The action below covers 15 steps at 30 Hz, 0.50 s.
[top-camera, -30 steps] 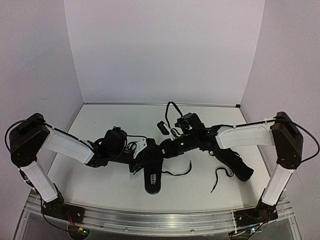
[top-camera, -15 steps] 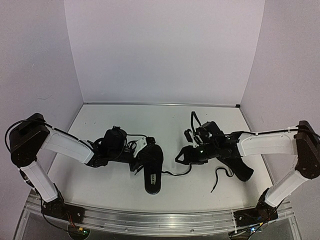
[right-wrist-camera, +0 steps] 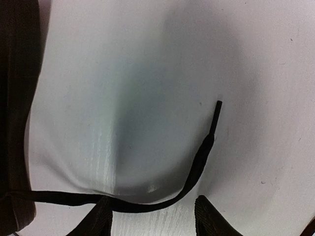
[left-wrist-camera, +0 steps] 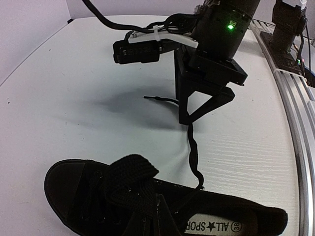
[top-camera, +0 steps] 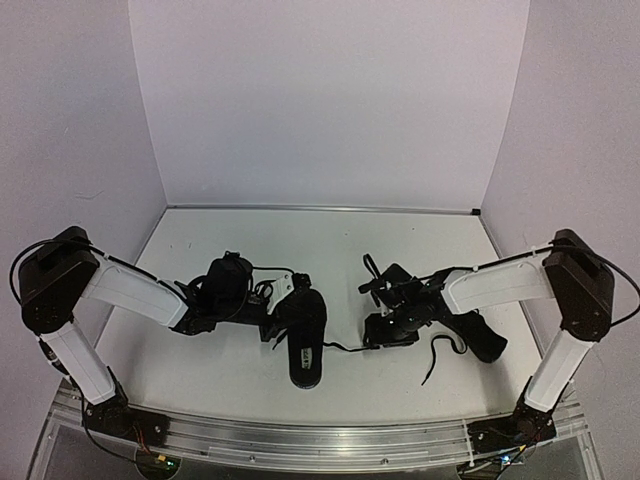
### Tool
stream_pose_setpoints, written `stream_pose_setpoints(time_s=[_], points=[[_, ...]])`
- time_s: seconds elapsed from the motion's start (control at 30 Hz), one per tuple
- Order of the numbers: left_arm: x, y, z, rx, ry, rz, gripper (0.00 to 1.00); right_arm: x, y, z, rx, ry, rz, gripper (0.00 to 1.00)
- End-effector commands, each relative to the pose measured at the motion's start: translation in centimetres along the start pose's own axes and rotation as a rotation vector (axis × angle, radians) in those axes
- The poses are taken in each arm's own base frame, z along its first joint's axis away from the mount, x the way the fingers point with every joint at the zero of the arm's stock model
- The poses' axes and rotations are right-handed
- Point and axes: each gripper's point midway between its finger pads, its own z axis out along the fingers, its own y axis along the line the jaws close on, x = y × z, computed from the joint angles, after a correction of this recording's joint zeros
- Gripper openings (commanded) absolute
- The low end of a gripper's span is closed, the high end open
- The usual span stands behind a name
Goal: Tie the shoes
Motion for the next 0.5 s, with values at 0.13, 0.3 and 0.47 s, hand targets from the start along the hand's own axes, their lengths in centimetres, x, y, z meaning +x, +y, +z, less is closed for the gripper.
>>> stream_pose_setpoints(time_s=[0.13, 0.3, 0.47], points=[[-1.1, -0.6, -0.2, 0.023, -0.058, 0.065, 0.00, -1.9, 0.3, 1.0, 0.060, -0.031, -0.041, 0.18], [-0.7, -1.0, -0.2, 0.030, -0.071, 0.095, 0.00, -7.0, 2.3, -2.8, 0.028, -0.188, -0.071, 0.00], [-0.2, -1.3, -0.4, 0.030, -0.082, 0.113, 0.00, -13.5, 5.9, -8.4, -0.050, -0.370, -0.132, 0.00]])
